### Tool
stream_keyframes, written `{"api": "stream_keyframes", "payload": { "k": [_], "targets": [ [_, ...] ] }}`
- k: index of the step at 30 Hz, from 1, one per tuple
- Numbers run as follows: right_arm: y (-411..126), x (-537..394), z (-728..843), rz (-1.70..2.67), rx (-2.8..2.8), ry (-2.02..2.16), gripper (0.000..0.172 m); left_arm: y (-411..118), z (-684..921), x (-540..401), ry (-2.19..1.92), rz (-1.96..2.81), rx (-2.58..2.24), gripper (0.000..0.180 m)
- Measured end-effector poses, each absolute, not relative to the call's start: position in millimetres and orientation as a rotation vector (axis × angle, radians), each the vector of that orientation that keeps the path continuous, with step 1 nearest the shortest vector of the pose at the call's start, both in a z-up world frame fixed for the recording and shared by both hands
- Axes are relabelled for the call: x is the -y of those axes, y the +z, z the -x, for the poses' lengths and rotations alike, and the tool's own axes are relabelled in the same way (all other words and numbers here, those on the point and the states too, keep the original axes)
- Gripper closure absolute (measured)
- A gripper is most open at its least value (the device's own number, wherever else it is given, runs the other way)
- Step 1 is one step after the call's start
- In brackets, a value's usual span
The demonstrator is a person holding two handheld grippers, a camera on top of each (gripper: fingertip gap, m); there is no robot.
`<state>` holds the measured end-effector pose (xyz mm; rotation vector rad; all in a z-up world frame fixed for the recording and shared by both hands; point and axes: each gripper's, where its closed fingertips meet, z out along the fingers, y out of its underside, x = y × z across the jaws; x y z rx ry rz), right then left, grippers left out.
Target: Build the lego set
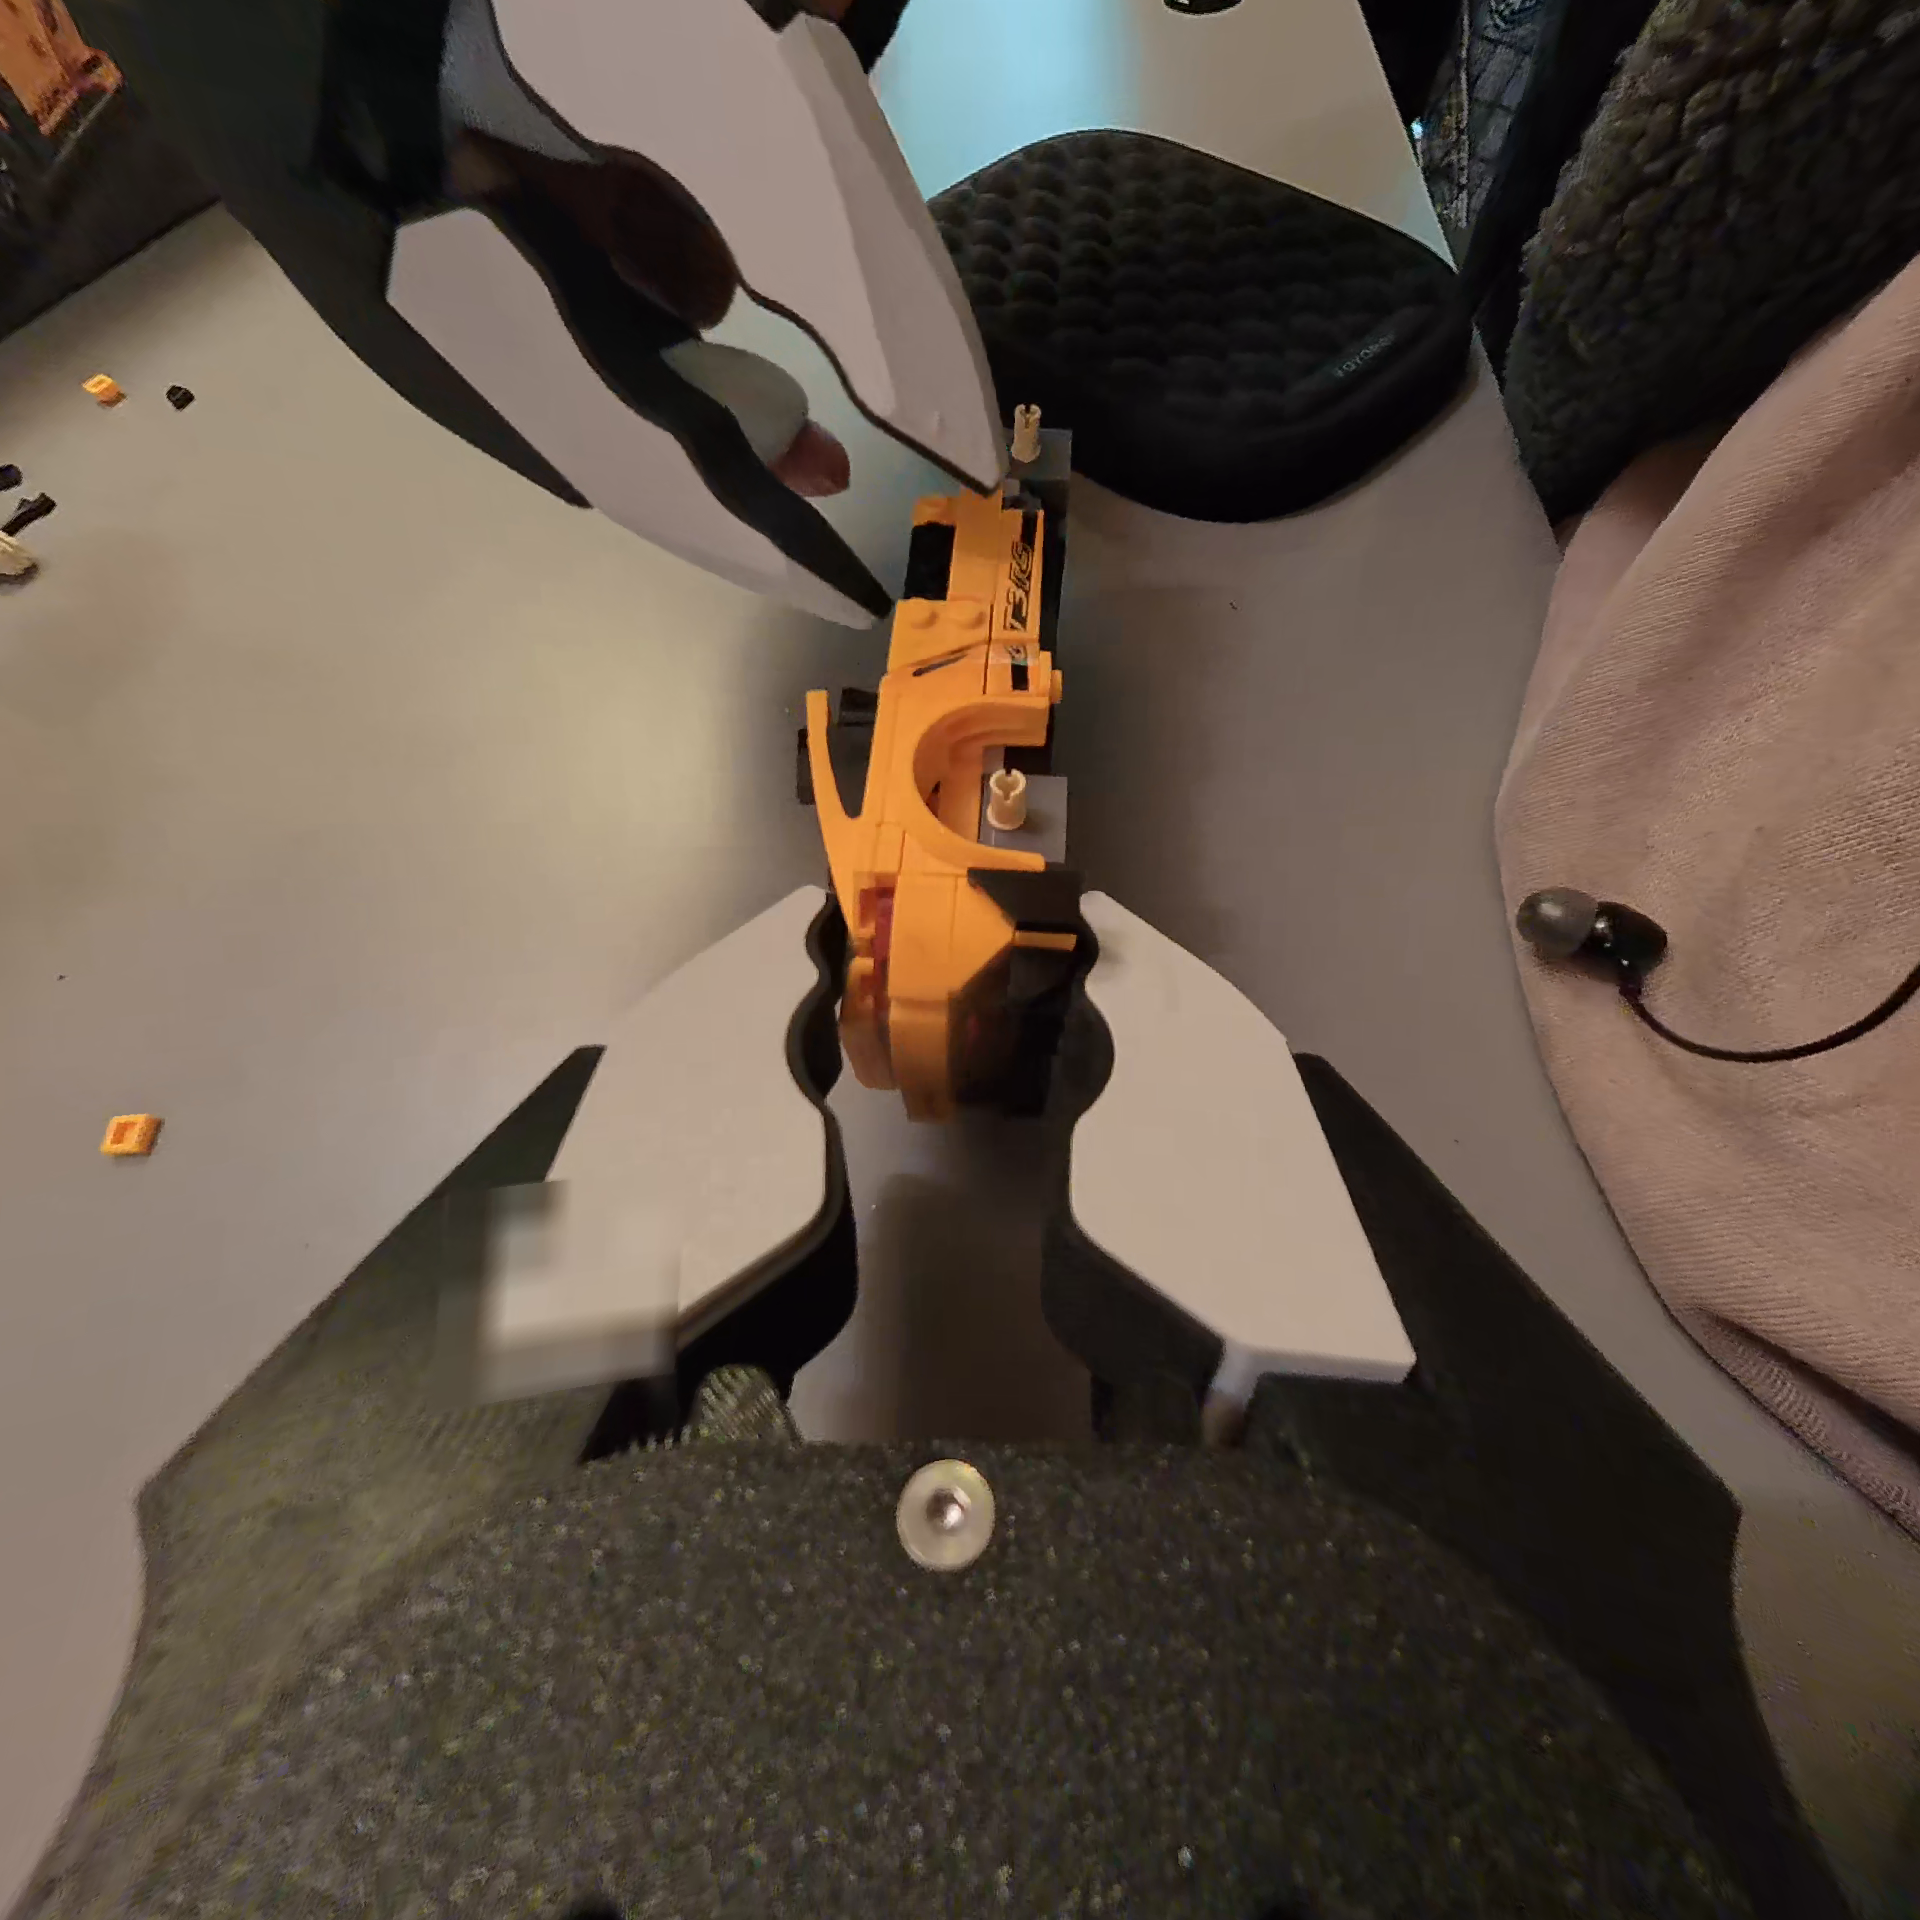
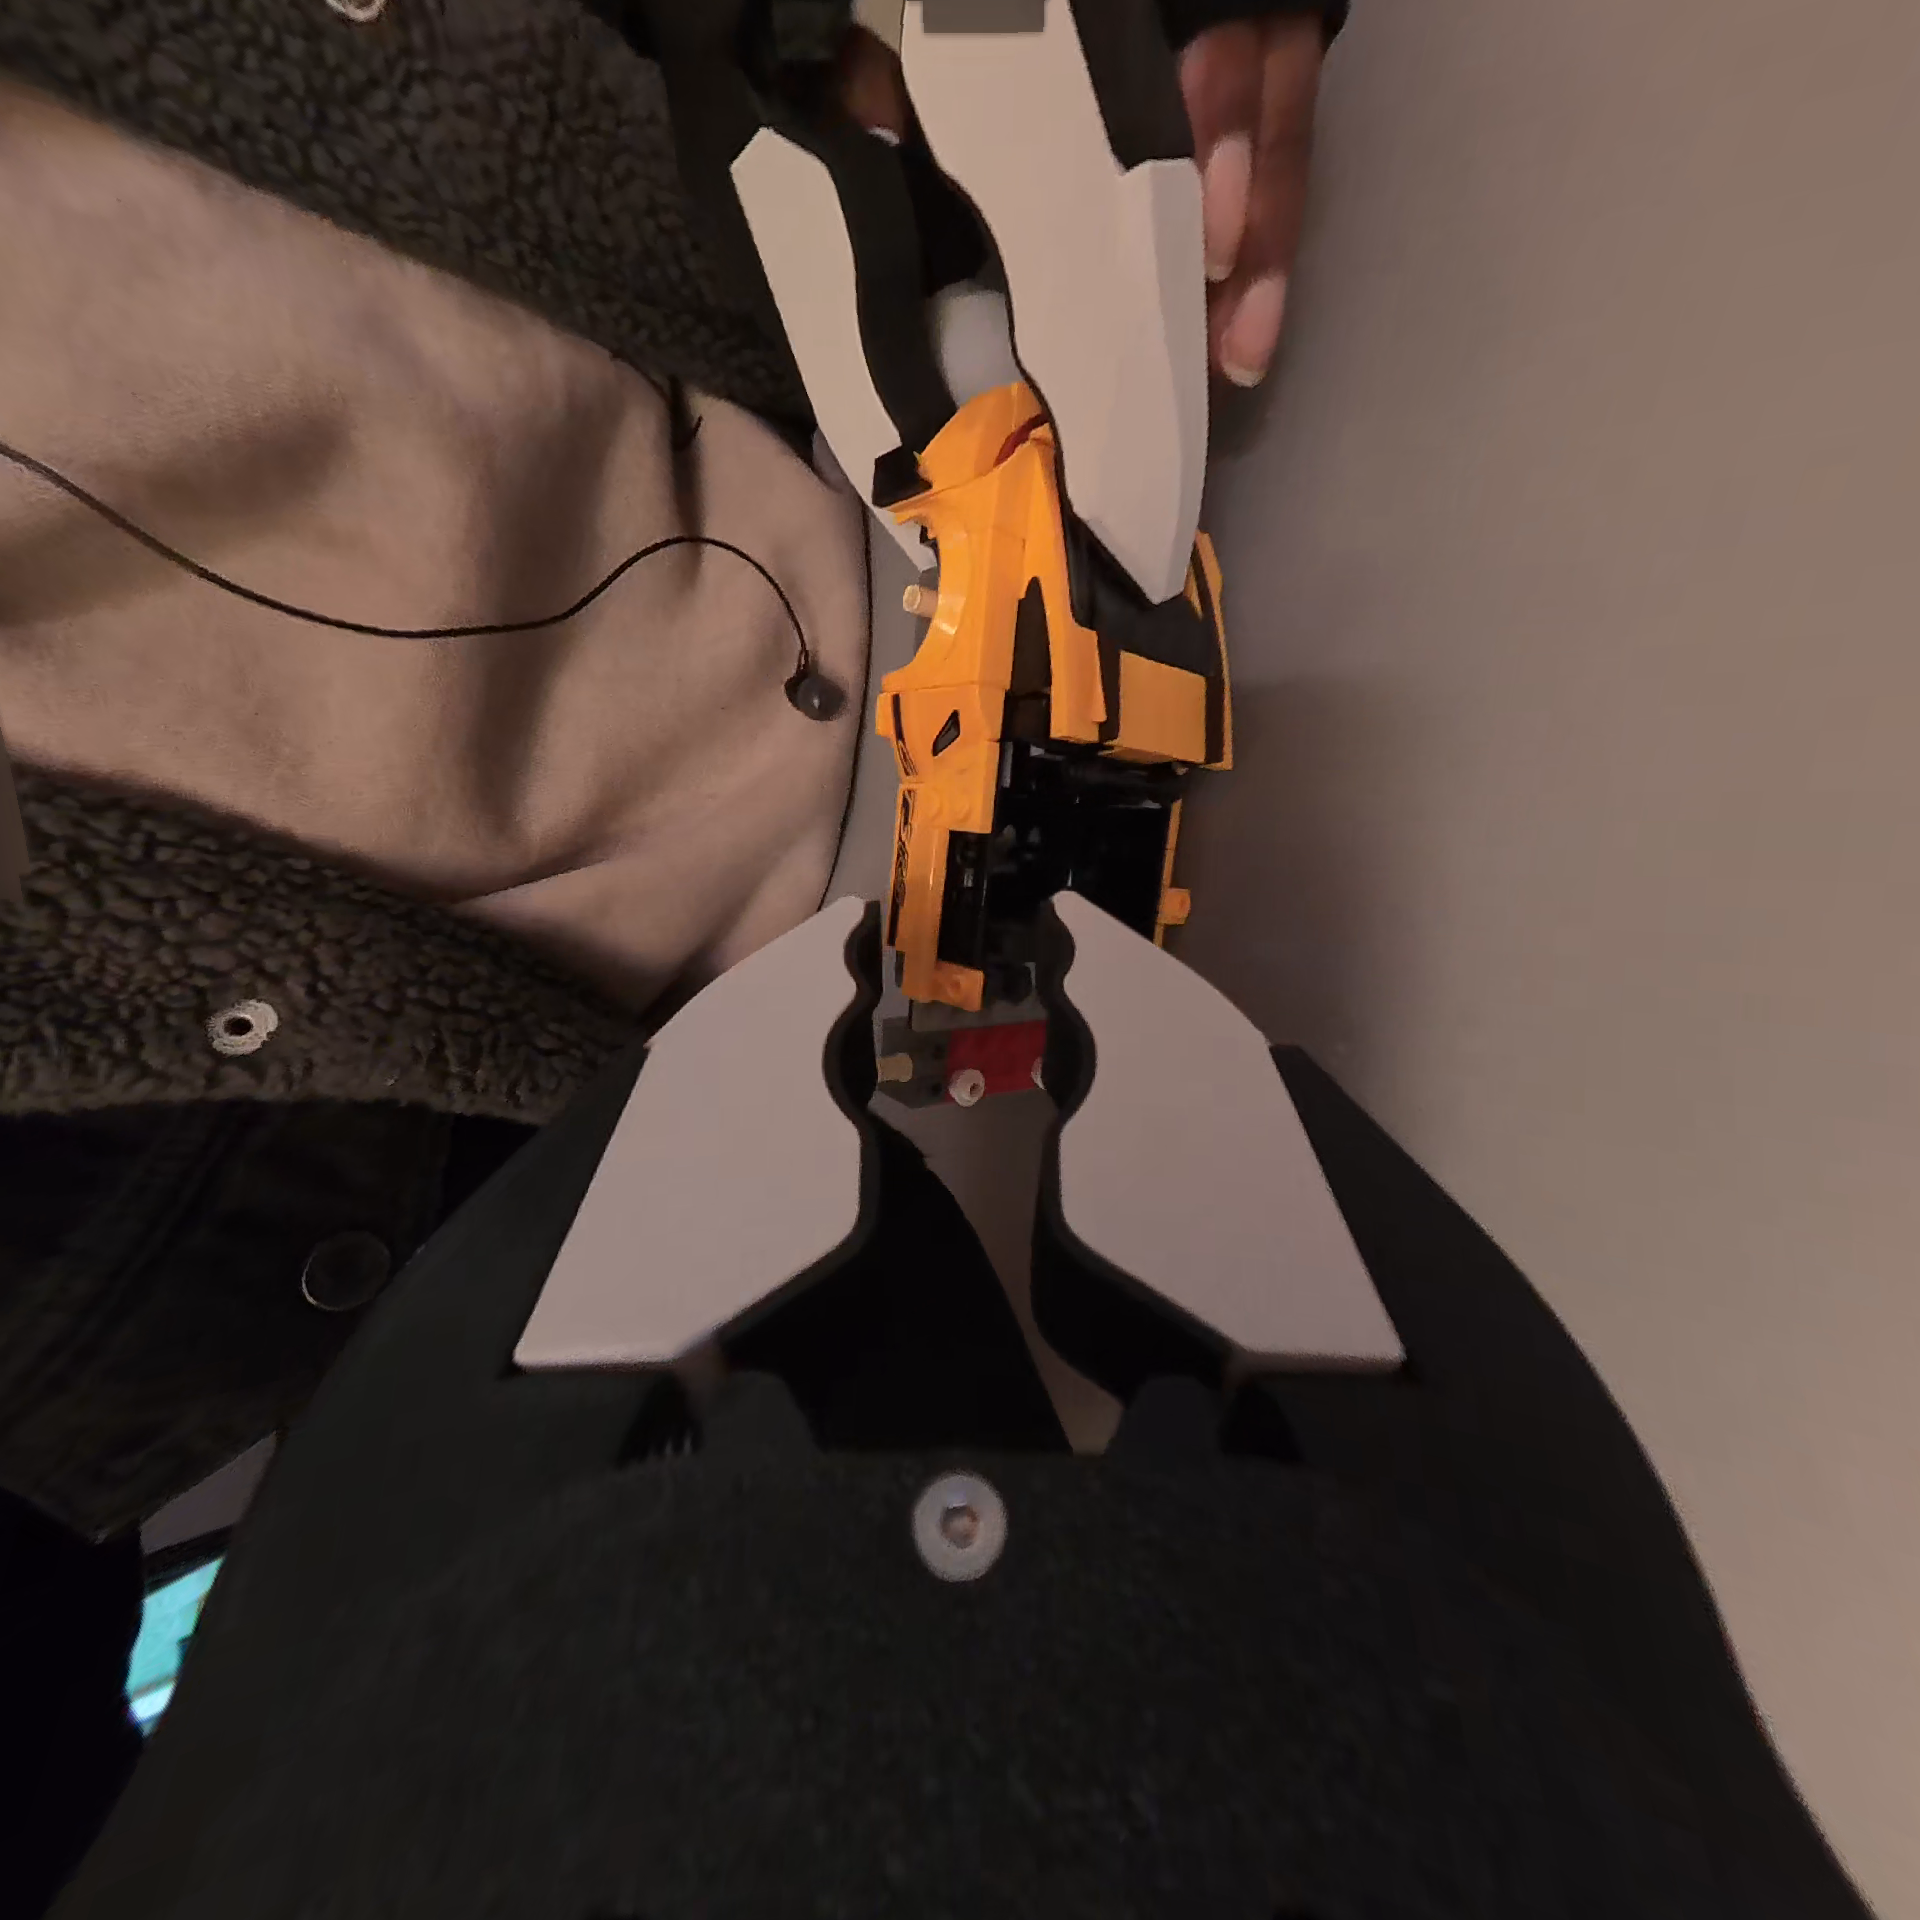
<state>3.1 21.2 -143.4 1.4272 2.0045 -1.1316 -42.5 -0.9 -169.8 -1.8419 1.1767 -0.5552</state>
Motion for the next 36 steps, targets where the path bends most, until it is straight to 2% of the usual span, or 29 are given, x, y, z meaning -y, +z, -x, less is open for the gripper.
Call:
{"api": "stream_keyframes", "payload": {
  "k": [8, 19, 26, 36],
  "targets": [
    [-149.4, -16.1, -5.2, -1.366, -1.917, -1.143, 0.151, -169.0, 43.0, 2.9, -0.538, 1.836, -1.181, 0.141],
    [-149.5, -13.4, -5.4, -1.3, -1.743, -1.241, 0.153, -167.7, 43.4, 5.3, -0.54, 1.84, -1.175, 0.141],
    [-145.4, -9.7, -5.8, -1.237, -1.666, -1.298, 0.161, -166.9, 43.8, 6.8, -0.536, 1.842, -1.176, 0.141],
    [-144.6, -7.9, -5.8, -1.198, -1.599, -1.349, 0.162, -165.8, 44.0, 9.2, -0.532, 1.836, -1.184, 0.141]
  ]
}}
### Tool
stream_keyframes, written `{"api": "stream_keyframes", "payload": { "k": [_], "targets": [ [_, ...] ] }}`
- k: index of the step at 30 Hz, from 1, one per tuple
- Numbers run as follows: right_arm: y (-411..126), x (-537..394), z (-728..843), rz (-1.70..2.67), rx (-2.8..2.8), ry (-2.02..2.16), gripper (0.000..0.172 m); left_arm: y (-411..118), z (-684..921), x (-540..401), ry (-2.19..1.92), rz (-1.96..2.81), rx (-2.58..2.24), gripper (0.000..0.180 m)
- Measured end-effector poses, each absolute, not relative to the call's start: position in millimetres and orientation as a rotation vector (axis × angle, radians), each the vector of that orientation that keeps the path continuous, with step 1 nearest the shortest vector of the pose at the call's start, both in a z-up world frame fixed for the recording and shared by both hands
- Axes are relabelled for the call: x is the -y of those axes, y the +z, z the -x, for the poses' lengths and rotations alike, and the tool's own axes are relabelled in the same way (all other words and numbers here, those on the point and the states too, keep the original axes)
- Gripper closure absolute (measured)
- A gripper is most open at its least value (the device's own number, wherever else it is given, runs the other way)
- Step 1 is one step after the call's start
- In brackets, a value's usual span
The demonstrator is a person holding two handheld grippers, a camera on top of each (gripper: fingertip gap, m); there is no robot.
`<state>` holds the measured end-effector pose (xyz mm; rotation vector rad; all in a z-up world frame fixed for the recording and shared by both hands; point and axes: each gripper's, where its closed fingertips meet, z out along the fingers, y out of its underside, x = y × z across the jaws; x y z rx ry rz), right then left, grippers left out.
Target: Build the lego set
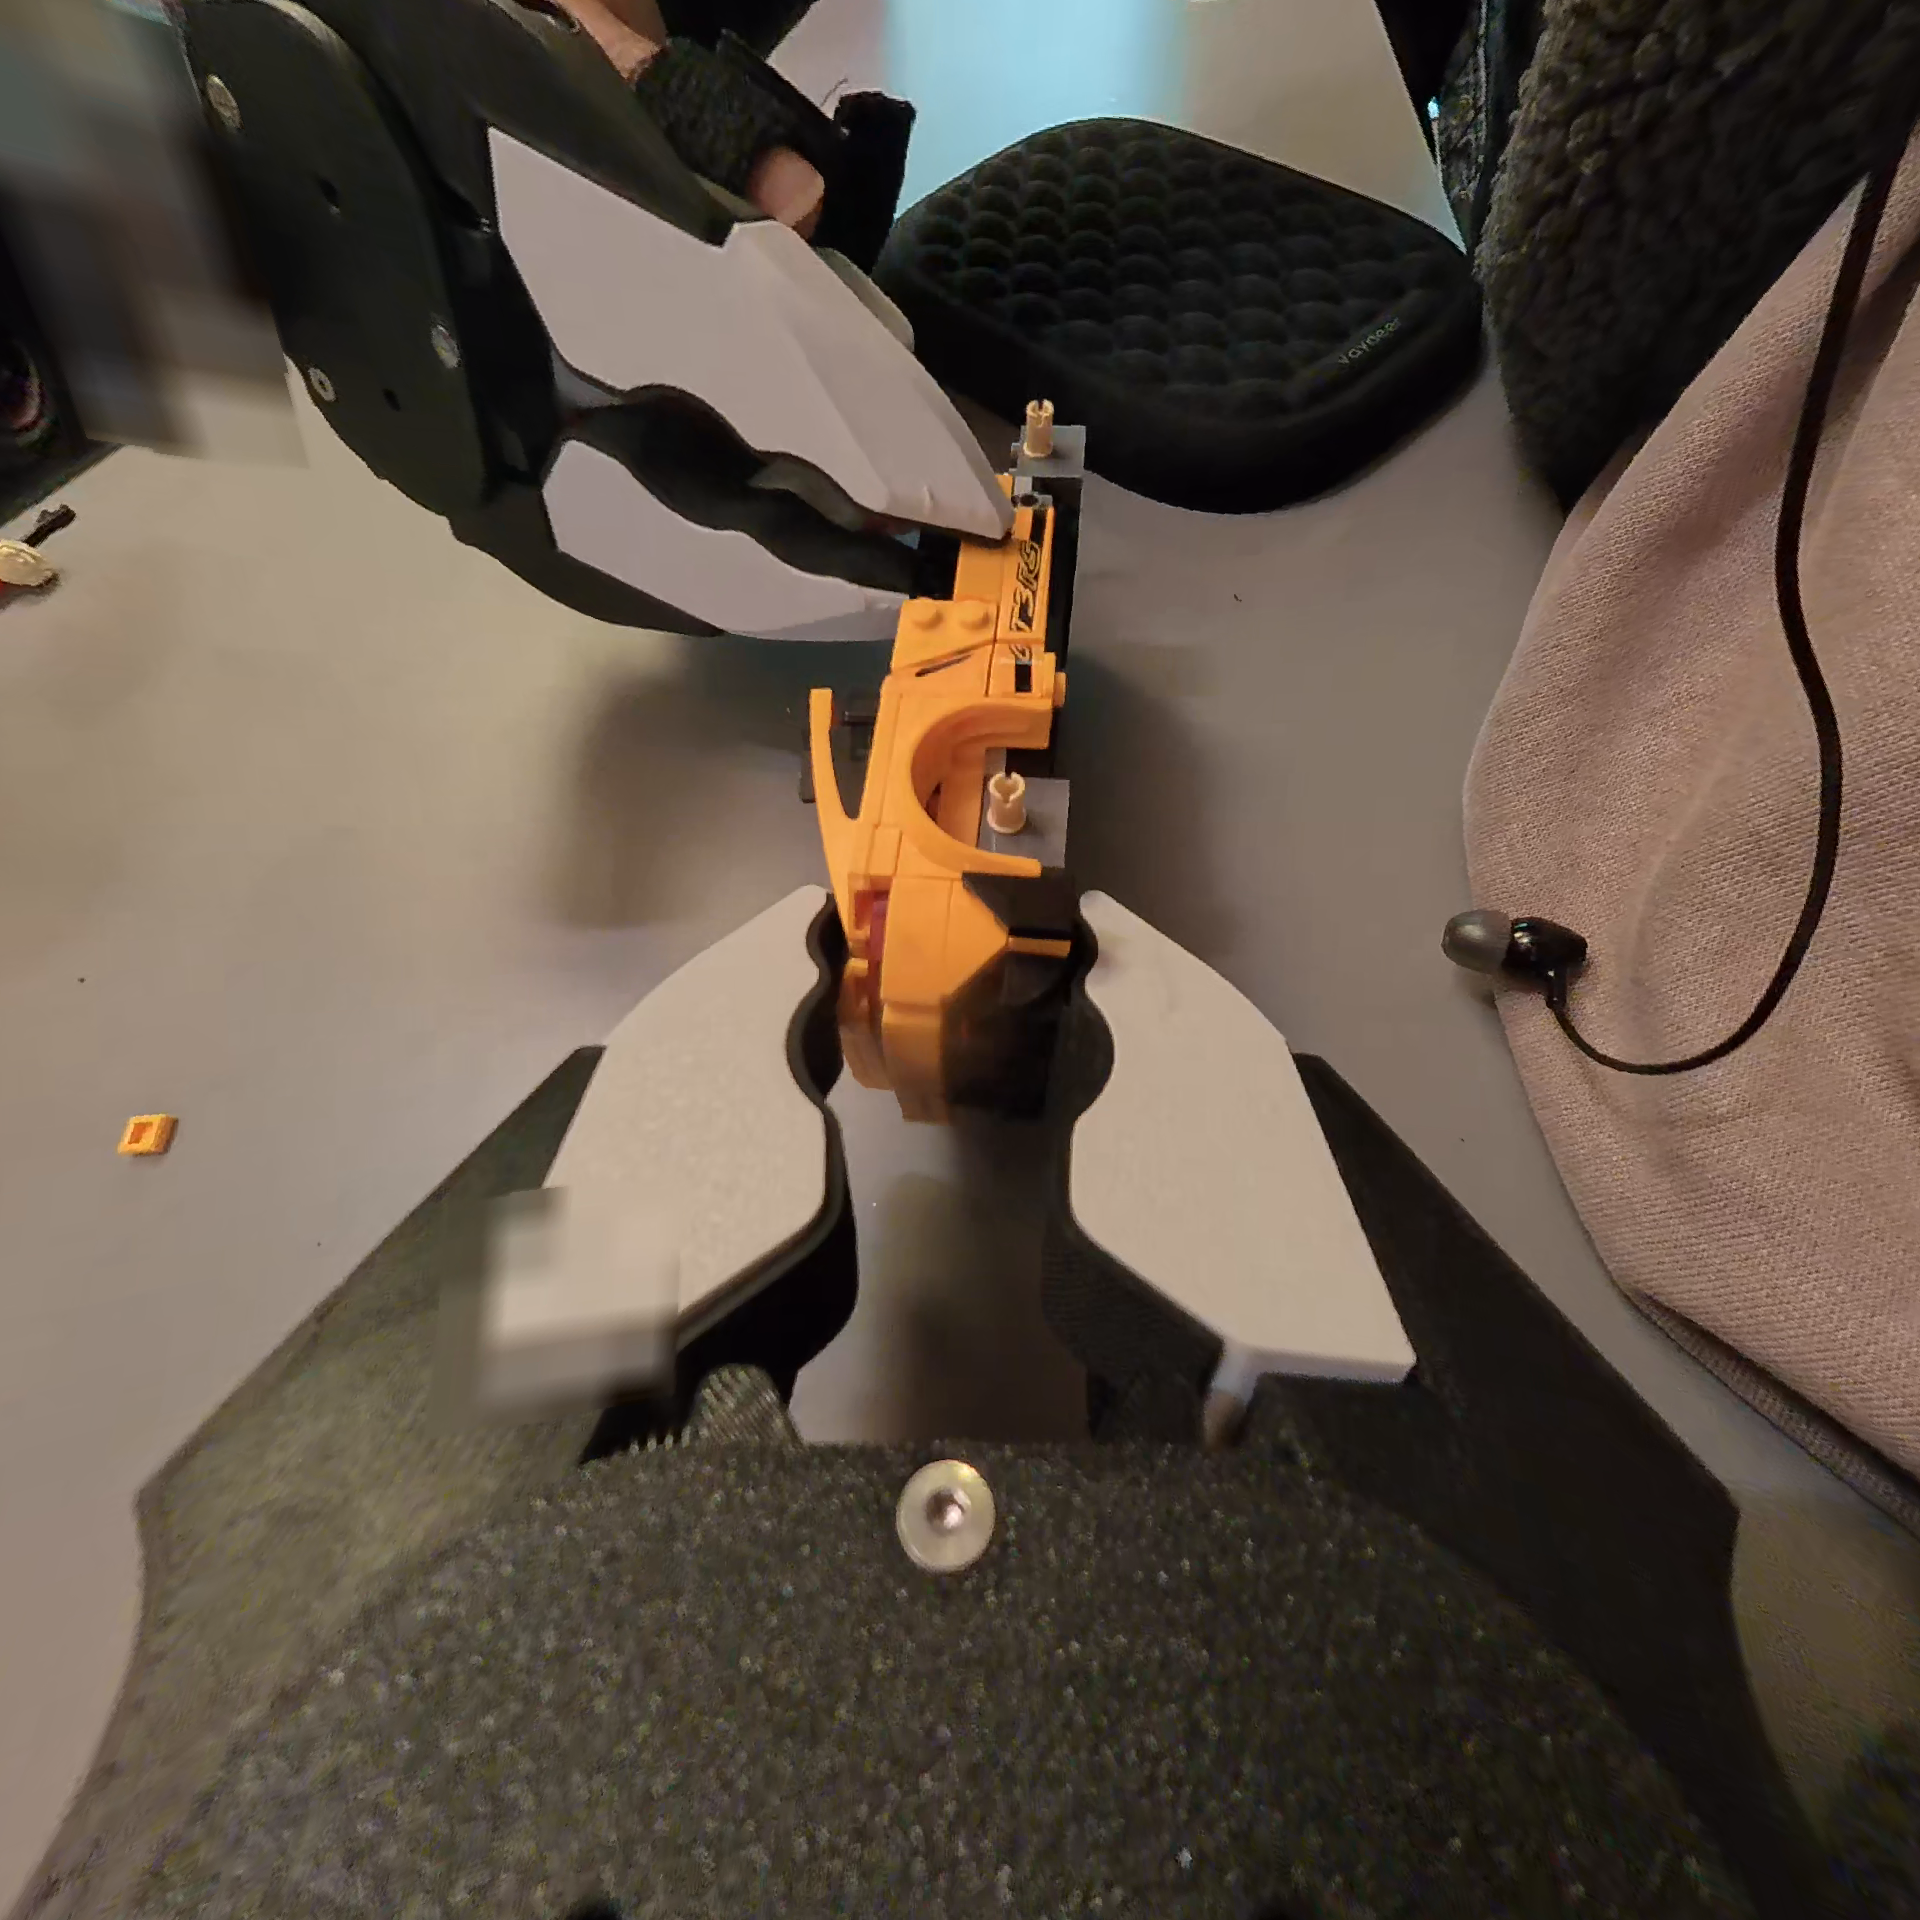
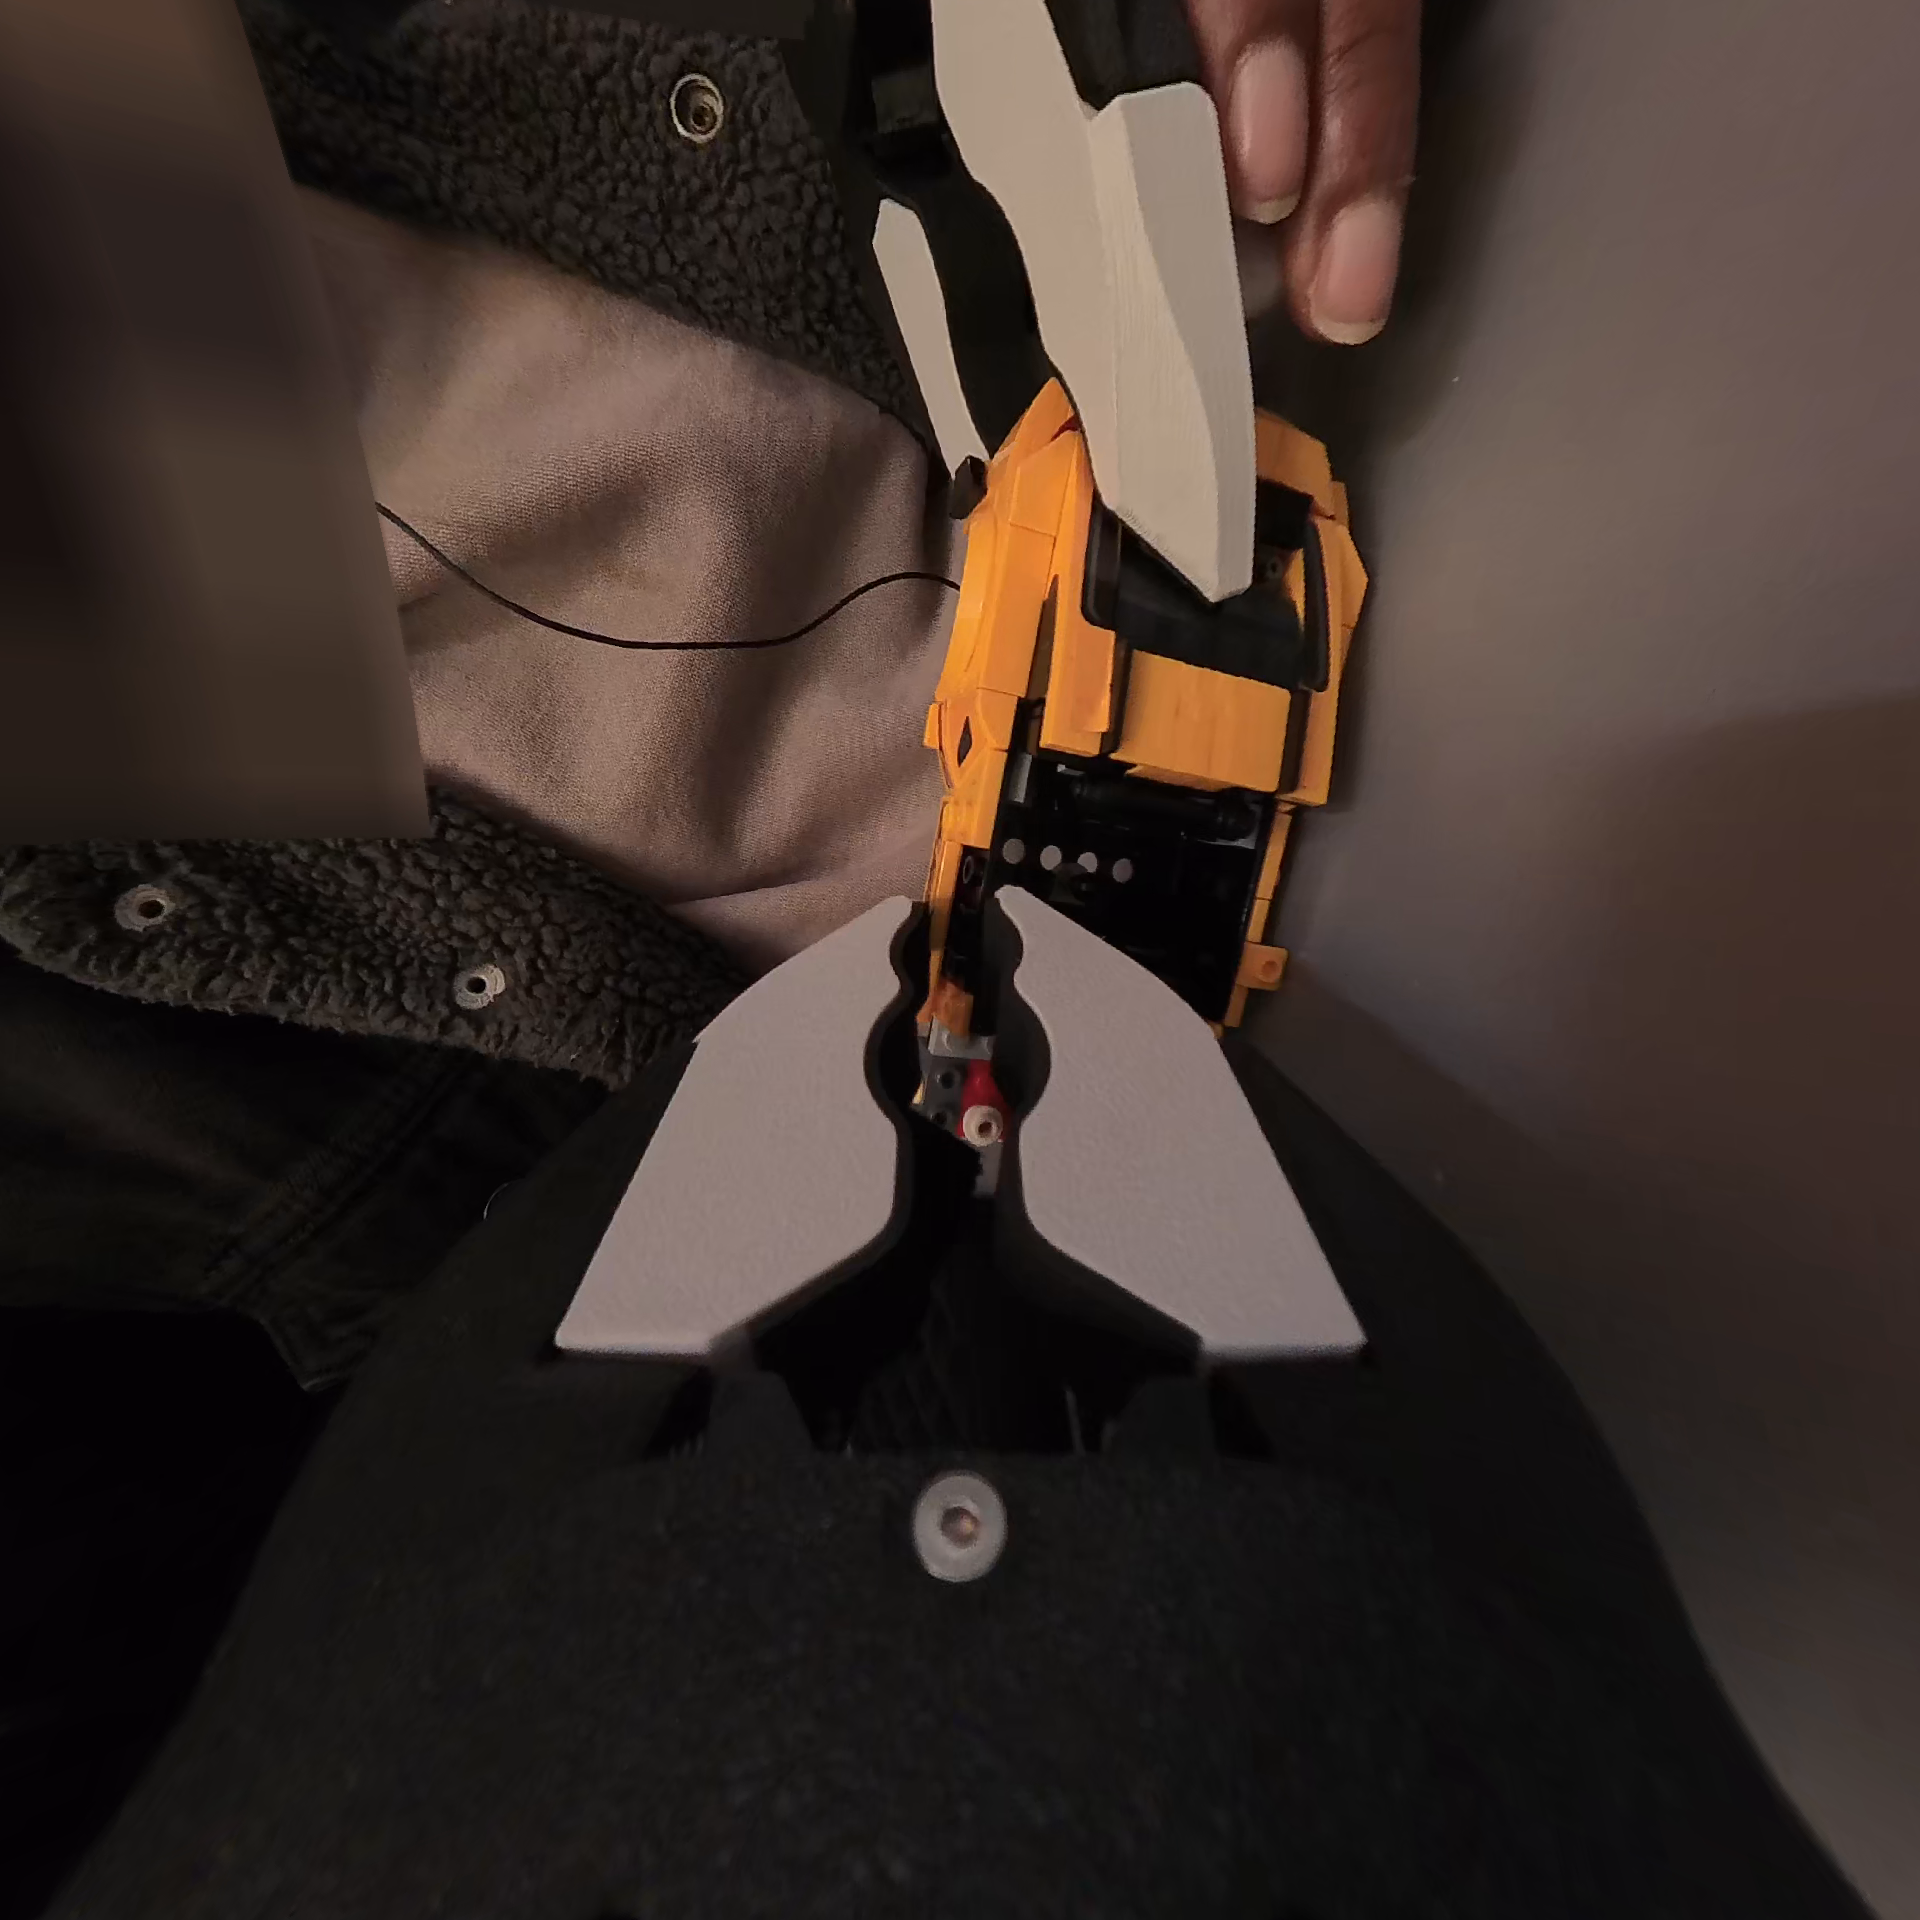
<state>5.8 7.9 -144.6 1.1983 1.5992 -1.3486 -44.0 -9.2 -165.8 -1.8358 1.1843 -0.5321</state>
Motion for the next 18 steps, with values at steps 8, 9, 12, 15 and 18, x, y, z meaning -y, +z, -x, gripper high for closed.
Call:
{"api": "stream_keyframes", "payload": {
  "k": [8, 9, 12, 15, 18],
  "targets": [
    [-144.1, -5.3, -6.5, -1.186, -1.676, -1.34, 0.161, -164.2, 44.0, 11.0, -0.474, 1.789, -1.223, 0.141],
    [-143.9, -4.5, -6.9, -1.189, -1.694, -1.34, 0.161, -163.7, 44.3, 10.8, -0.444, 1.771, -1.238, 0.141],
    [-143.6, -2.9, -7.6, -1.217, -1.749, -1.331, 0.161, -162.3, 45.5, 9.3, -0.323, 1.702, -1.292, 0.141],
    [-144.1, -0.8, -8.8, -1.24, -1.775, -1.301, 0.161, -161.6, 45.2, 9.8, -0.273, 1.669, -1.32, 0.141],
    [-144.1, -0.4, -8.9, -1.249, -1.797, -1.289, 0.163, -161.7, 45.5, 10.0, -0.257, 1.664, -1.327, 0.141]
  ]
}}
